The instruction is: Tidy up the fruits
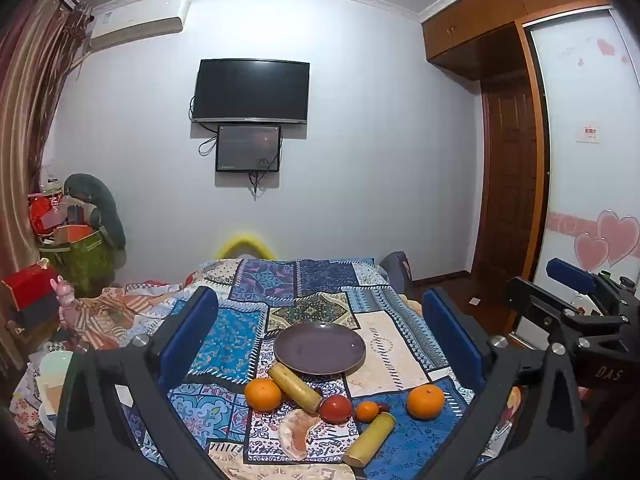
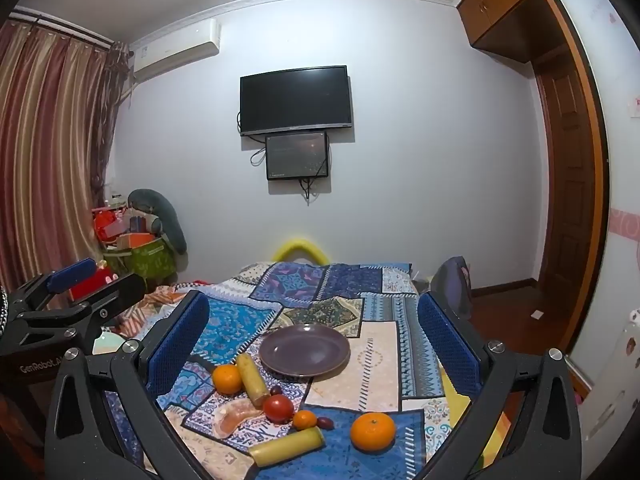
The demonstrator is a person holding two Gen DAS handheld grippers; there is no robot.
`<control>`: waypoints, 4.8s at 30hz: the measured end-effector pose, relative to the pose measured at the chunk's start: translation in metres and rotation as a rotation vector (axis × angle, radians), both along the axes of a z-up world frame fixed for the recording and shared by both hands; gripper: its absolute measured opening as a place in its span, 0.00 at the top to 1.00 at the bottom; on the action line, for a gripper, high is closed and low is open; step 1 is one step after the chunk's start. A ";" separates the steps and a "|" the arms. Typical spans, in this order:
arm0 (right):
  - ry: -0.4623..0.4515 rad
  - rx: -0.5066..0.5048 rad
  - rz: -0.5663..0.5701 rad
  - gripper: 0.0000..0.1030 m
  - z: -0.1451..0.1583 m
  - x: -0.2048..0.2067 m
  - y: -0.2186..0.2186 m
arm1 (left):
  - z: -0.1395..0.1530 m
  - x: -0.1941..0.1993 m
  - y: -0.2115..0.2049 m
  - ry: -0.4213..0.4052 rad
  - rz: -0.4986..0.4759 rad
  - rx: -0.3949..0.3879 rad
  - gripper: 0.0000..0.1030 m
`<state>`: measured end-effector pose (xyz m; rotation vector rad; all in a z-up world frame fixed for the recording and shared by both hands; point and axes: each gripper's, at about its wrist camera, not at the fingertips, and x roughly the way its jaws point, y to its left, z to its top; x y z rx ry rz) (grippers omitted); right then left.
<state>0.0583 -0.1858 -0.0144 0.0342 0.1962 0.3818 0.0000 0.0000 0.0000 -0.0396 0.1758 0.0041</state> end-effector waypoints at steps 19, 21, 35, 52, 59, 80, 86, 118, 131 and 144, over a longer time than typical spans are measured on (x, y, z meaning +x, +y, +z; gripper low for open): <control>-0.006 0.000 0.003 0.00 0.000 -0.002 0.000 | -0.006 0.003 0.001 0.001 0.005 -0.001 0.00; -0.007 0.000 0.002 0.00 0.000 -0.002 0.000 | -0.006 0.004 0.001 -0.002 0.004 -0.001 0.00; -0.001 0.001 0.003 0.00 0.002 0.000 -0.001 | -0.005 0.002 -0.005 -0.028 0.018 0.029 0.00; 0.181 -0.125 -0.061 0.00 -0.051 0.046 -0.018 | -0.047 0.058 0.050 0.198 0.044 -0.102 0.07; 0.276 -0.163 -0.085 0.09 -0.075 0.066 -0.032 | -0.079 0.092 0.073 0.340 0.075 -0.108 0.27; 0.632 -0.155 0.023 0.41 -0.157 0.125 -0.030 | -0.172 0.176 0.097 0.727 -0.038 -0.035 0.46; 0.699 -0.166 0.021 0.30 -0.177 0.135 -0.029 | -0.192 0.193 0.095 0.780 -0.057 -0.043 0.40; 0.810 -0.184 0.018 0.35 -0.213 0.162 -0.016 | -0.238 0.242 0.094 0.831 -0.031 -0.089 0.38; 0.681 -0.166 0.025 0.35 -0.168 0.169 -0.010 | -0.200 0.214 0.104 0.762 0.009 -0.089 0.39; 0.468 -0.172 0.044 0.35 -0.103 0.188 0.005 | -0.128 0.208 0.092 0.598 -0.006 -0.048 0.39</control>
